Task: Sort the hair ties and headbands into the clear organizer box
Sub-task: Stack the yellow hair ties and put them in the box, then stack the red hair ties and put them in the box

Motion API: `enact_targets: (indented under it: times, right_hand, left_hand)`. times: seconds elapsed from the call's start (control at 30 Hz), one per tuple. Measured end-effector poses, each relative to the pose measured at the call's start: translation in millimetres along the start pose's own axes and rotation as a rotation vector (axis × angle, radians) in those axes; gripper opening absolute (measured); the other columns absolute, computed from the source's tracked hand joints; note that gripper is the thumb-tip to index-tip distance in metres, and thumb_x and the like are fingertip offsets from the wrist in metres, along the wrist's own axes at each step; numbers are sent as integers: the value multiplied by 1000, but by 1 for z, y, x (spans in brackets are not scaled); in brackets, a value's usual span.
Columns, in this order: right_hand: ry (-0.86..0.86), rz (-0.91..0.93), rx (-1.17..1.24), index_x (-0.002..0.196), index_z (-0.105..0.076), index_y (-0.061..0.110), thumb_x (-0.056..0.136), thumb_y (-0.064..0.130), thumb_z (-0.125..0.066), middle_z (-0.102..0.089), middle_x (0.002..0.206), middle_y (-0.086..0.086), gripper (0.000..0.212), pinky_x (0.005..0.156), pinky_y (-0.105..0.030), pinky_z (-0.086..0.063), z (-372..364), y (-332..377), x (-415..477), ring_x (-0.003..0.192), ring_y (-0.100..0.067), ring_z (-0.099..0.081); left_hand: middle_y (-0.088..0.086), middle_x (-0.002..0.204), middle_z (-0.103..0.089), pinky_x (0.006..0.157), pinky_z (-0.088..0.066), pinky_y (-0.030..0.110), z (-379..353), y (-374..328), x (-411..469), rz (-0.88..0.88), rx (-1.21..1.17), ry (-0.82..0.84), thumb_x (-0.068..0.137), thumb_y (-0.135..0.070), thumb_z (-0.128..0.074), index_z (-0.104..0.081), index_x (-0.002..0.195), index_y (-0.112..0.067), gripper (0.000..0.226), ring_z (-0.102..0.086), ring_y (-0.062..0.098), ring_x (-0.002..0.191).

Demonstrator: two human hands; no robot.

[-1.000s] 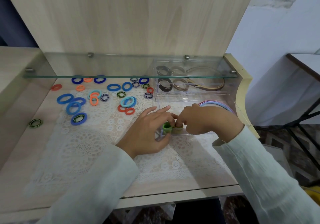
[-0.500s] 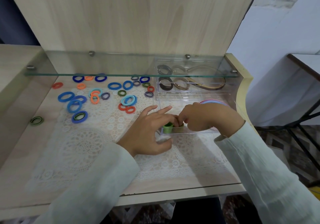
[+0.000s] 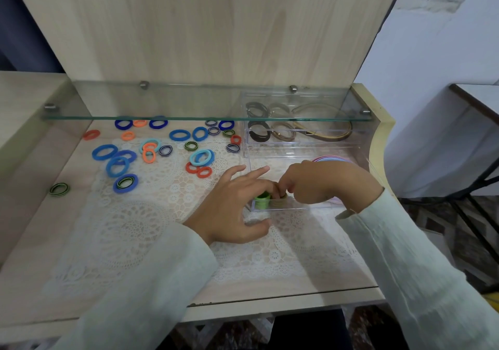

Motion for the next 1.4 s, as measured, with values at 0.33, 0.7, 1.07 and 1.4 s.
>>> enact_targets:
  times: [0.33, 0.7, 1.07, 1.4]
  right_hand:
    - [-292, 136, 416, 101, -68, 28, 81, -12, -36, -56, 105, 4, 55, 84, -27, -45, -7, -24, -1, 99, -13, -52]
    - [-710, 76, 553, 87, -73, 13, 77, -15, -40, -60, 98, -9, 45, 82, -32, -45, -41, -34, 29, 92, -21, -54]
    - [-716, 211, 463, 91, -75, 13, 84, -9, -55, -61, 99, -7, 31, 81, -29, -34, -63, -28, 35, 96, -22, -46]
    - [-722, 194, 431, 93, -76, 14, 85, -7, -57, -61, 99, -7, 28, 79, -29, -34, -63, -28, 36, 97, -24, -47]
  left_hand:
    - [-21, 130, -58, 119, -16, 45, 0, -2, 1, 10, -29, -15, 77, -45, -62, -57, 118, -31, 44, -27, 0, 145]
    - [-17, 133, -54, 119, -15, 36, 0, -3, 3, 65, 64, -72, 78, -49, -63, -46, 120, -30, 49, -31, 3, 142]
    - [-14, 144, -43, 118, -18, 43, -10, 5, 5, 178, 270, -104, 80, -71, -51, -49, 129, -34, 61, -28, 10, 143]
    - [-18, 140, -45, 117, -16, 39, -7, 8, 6, 195, 225, -114, 76, -71, -58, -48, 127, -36, 63, -28, 7, 142]
Point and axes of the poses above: each hand's wrist, its own x-axis towards the middle knuckle, its own z-axis out of the back of the hand, y = z × x, the point moved 1 cm from there along x, towards the middle knuckle
